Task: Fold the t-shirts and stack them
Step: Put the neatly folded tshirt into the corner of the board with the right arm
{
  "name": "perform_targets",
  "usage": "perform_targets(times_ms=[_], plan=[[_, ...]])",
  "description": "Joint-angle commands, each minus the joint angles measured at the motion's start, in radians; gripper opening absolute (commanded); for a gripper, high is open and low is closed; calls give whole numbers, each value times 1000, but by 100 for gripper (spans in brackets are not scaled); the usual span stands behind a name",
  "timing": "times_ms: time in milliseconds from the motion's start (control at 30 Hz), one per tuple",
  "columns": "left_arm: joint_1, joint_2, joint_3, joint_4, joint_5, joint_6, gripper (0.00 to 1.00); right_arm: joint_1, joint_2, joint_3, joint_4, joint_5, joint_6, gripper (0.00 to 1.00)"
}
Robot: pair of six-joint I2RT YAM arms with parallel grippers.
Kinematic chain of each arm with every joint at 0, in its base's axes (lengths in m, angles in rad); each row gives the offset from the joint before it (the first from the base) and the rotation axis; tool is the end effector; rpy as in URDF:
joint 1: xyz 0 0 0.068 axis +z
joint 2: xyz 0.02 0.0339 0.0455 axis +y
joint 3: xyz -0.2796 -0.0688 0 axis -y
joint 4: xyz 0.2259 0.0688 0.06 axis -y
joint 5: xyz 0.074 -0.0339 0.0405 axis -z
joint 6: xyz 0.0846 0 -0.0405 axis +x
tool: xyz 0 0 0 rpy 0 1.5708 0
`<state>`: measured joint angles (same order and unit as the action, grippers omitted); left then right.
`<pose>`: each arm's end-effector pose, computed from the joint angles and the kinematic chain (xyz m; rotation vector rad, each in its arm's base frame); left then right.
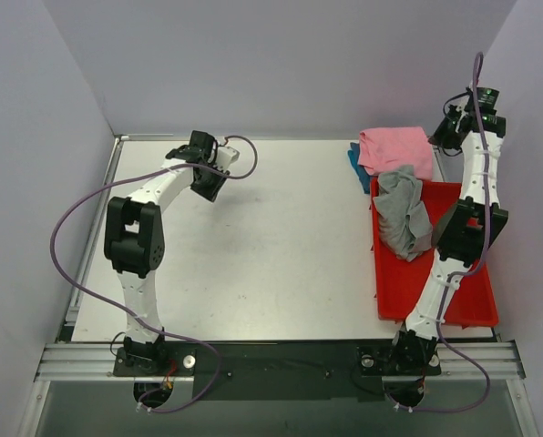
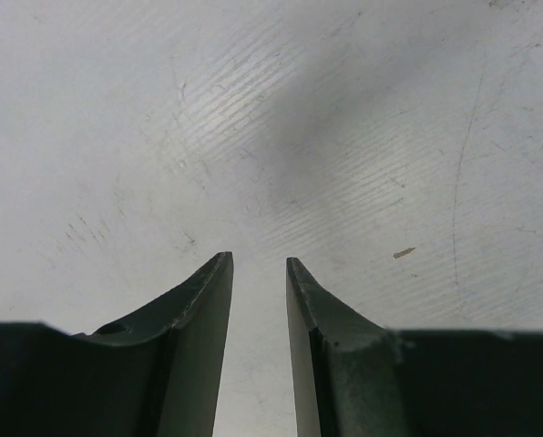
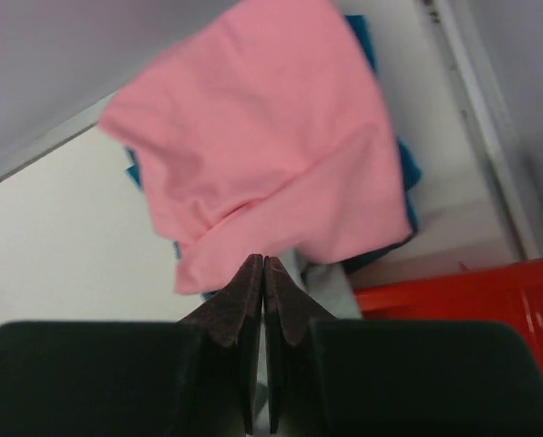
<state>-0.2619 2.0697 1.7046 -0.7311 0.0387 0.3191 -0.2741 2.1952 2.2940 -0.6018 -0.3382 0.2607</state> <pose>0.4422 -0.1219 0.1934 0.7756 2.5507 -0.0331 0.5246 -0.1184 0.3482 0.3421 2.0316 0.3418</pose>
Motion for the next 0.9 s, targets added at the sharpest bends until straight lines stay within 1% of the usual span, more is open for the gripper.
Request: perform_targets(times_ms=[0,67,133,300,433,633,767,800,867], plan=[[10,-82,-36,59,23,-18,40,-22,141,48,14,123,-24,0],[16,-83,-57,62,27,-20,40,-34,190,53,58,133,-25,0],[24,-83,-69,67,26,-23,40,-40,240,53,56,183,0,0],[41,-89,-72,59,27,-25,40,-45,268,-10,36,200,-11,0],[47,-80,-74,59,29,-17,40,-45,241,2,19,228,-28,0],[49,-79,-59,59,30,-5,40,-4,117,74,19,289,-132,0],[49,-80,-53,64,32,-6,40,78,38,39,56,174,-161,0],[49,-80,-53,67,33,-8,40,111,37,21,57,138,-156,0],[47,-85,-51,65,36,-9,40,160,44,-19,57,111,-143,0]])
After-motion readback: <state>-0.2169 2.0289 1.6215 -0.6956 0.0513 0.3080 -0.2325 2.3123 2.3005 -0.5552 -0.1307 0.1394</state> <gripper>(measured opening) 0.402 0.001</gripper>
